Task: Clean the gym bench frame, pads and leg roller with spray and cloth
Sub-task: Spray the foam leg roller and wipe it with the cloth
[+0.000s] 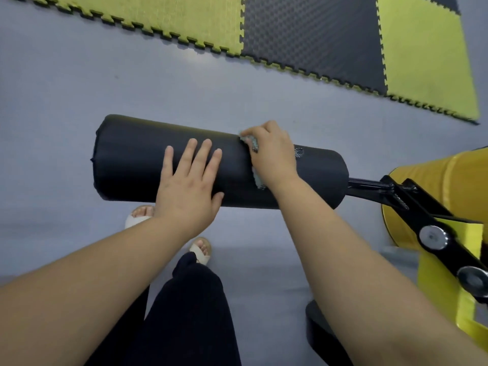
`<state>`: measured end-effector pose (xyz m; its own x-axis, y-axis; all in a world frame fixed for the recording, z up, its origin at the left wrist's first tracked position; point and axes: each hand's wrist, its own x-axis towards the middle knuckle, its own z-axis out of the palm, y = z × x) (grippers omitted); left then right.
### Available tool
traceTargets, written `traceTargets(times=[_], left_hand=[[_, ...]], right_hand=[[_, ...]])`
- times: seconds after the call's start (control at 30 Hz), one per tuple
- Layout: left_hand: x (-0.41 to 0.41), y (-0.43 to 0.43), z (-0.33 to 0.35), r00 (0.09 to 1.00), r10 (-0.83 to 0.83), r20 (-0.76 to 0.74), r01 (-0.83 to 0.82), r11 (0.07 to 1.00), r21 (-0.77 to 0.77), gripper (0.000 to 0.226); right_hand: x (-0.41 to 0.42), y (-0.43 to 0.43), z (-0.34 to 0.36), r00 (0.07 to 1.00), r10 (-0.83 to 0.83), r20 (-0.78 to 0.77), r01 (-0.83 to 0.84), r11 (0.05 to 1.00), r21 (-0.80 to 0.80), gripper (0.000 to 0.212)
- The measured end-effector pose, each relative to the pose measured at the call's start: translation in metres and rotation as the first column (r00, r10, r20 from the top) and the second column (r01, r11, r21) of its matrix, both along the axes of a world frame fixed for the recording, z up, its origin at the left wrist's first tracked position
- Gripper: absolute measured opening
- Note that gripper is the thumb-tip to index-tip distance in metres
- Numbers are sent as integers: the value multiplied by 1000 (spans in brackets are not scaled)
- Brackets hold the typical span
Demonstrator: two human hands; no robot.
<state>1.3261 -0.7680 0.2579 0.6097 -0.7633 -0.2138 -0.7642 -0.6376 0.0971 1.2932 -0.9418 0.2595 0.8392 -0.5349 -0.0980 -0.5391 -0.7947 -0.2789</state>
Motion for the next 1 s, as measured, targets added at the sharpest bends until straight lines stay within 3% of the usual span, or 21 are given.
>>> traceTargets(times=[0.17,0.3,0.4,0.53,0.63,0.77,0.83,0.9,0.93,1.0], left_hand=[[-14,8,-6,1000,-2,23,3,1000,-30,79],[-20,15,-10,997,-26,71,28,999,-31,80],[-21,17,-13,996,-32,85,37,998,-54,80],[-16,22,-18,992,-55,111,72,986,-154,79],[-10,33,-29,997,-50,51,68,889,-453,50],[9,70,-31,998,-16,-59,-20,823,-567,24],[17,87,-24,966,123,-229,-239,769,-593,20],[24,97,-15,824,329,-462,-561,590,-581,22],[28,98,-11,711,414,-568,-702,447,-554,21],[34,98,4,529,441,-725,-841,157,-518,22]], right_hand=[[-73,-93,8,891,-433,-139,410,896,-169,30],[-73,-93,12,794,-584,-171,563,811,-158,32],[-30,-61,6,836,-502,-221,477,865,-158,34],[46,18,-1,945,-254,-206,250,967,-45,33],[88,81,1,991,-86,-107,93,994,63,30],[120,139,8,996,91,6,-90,965,247,29],[119,152,14,990,103,95,-134,902,411,24],[108,155,26,977,-17,212,-127,756,643,21],[99,154,33,969,-121,215,-91,635,767,20],[84,155,40,929,-360,87,19,280,960,22]])
